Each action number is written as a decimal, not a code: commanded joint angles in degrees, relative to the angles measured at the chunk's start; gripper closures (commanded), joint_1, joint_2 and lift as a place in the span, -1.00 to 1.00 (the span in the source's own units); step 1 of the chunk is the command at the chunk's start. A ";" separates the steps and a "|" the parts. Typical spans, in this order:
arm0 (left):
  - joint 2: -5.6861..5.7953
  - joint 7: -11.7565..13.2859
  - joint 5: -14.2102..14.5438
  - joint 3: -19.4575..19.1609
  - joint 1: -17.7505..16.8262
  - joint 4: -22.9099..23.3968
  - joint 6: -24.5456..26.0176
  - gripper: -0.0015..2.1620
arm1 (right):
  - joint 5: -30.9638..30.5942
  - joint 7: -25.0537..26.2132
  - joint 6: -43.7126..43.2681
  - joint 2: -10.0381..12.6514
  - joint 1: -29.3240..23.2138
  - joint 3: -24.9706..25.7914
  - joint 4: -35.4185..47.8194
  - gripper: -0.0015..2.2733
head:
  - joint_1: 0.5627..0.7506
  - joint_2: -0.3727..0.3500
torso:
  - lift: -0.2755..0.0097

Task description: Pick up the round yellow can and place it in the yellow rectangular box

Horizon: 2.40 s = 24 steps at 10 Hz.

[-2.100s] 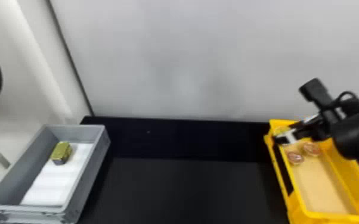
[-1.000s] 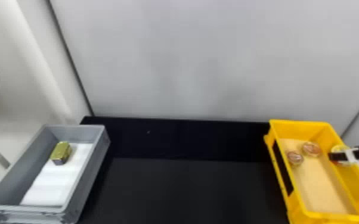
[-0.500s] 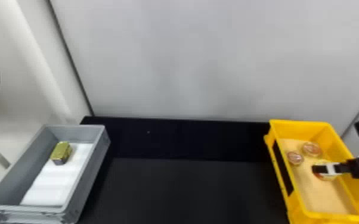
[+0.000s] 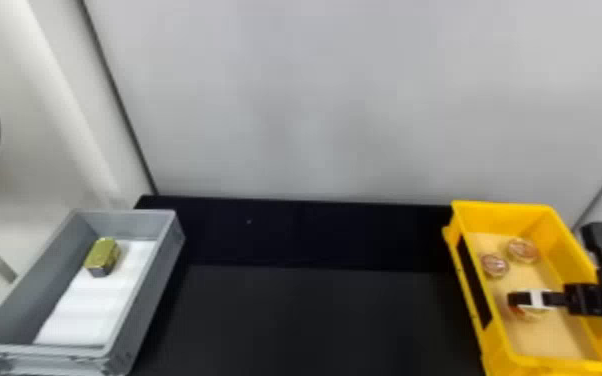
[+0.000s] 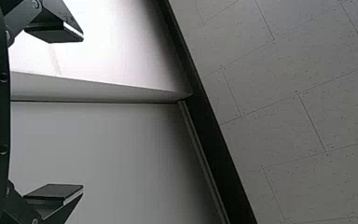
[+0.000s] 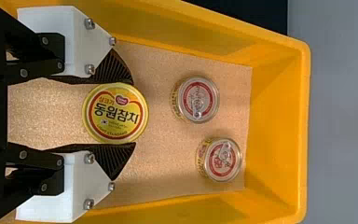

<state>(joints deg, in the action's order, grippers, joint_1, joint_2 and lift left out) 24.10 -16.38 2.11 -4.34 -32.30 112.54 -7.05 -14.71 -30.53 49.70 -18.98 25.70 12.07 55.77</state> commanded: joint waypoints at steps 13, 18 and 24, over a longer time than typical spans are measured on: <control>0.00 0.03 0.00 0.03 0.05 -0.13 -0.07 -0.87 | 3.37 4.41 4.12 -0.44 -1.27 -0.55 9.36 -1.00 | 0.07 0.18 | 0.86; -0.18 0.03 0.00 0.38 0.66 0.14 1.08 -0.87 | 2.66 10.30 15.46 -0.35 -2.41 -1.61 44.43 -0.93 | 0.07 0.18 | 0.86; 0.26 0.12 0.00 0.29 0.84 0.31 1.43 -0.87 | -7.10 25.43 3.59 -0.35 4.09 -8.64 69.13 -0.90 | 0.07 0.18 | 0.86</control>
<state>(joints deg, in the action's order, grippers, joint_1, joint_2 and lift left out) 24.19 -16.27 2.11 -3.97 -31.67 112.78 -5.66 -19.22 -7.01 59.61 -19.08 27.81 4.57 121.09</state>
